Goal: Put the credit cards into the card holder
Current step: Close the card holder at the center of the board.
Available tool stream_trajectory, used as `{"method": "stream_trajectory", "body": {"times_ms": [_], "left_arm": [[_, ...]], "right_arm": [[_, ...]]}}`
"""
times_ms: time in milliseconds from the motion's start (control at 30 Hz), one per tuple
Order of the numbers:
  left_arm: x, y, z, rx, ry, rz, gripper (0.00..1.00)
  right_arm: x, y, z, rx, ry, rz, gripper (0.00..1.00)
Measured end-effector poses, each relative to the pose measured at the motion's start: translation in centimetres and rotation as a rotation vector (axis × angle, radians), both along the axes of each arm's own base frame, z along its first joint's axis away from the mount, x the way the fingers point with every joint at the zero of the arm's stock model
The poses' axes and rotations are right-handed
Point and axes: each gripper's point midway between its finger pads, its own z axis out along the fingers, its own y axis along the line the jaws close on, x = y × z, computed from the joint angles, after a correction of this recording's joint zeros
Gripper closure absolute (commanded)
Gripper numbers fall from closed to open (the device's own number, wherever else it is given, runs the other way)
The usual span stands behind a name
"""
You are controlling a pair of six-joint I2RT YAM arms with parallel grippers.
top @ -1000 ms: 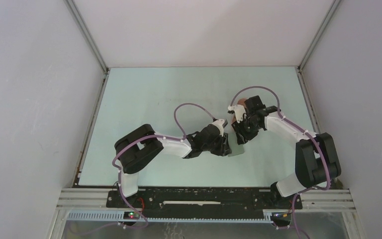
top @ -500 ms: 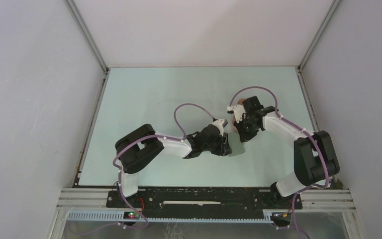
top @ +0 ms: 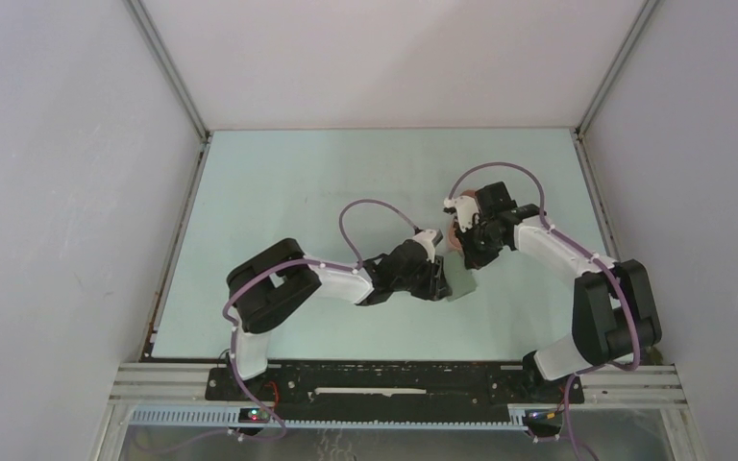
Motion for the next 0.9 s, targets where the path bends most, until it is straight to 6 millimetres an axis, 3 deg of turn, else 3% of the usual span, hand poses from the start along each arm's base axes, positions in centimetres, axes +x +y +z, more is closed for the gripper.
{"method": "stream_trajectory", "body": {"times_ms": [333,500,667,800,900], "left_arm": [[0.0,-0.4,0.3,-0.007,-0.005,-0.018,0.57],[0.0,0.8,2.7,-0.037,-0.045,-0.026,0.58],[2.7,1.3,6.1,-0.124,-0.101,0.000,0.68],[4.5,1.8,6.1,-0.150,-0.095,0.020,0.79],[5.3,1.3,5.1,-0.164,-0.067,0.017,0.81]], "right_arm": [[0.3,-0.4,0.3,0.004,-0.016,-0.006,1.00],[0.2,-0.5,-0.2,-0.004,0.001,-0.001,1.00],[0.2,-0.4,-0.3,-0.001,0.004,0.002,1.00],[0.2,-0.3,-0.2,0.006,0.007,0.003,1.00],[0.1,-0.2,-0.2,0.020,0.011,0.002,1.00]]}}
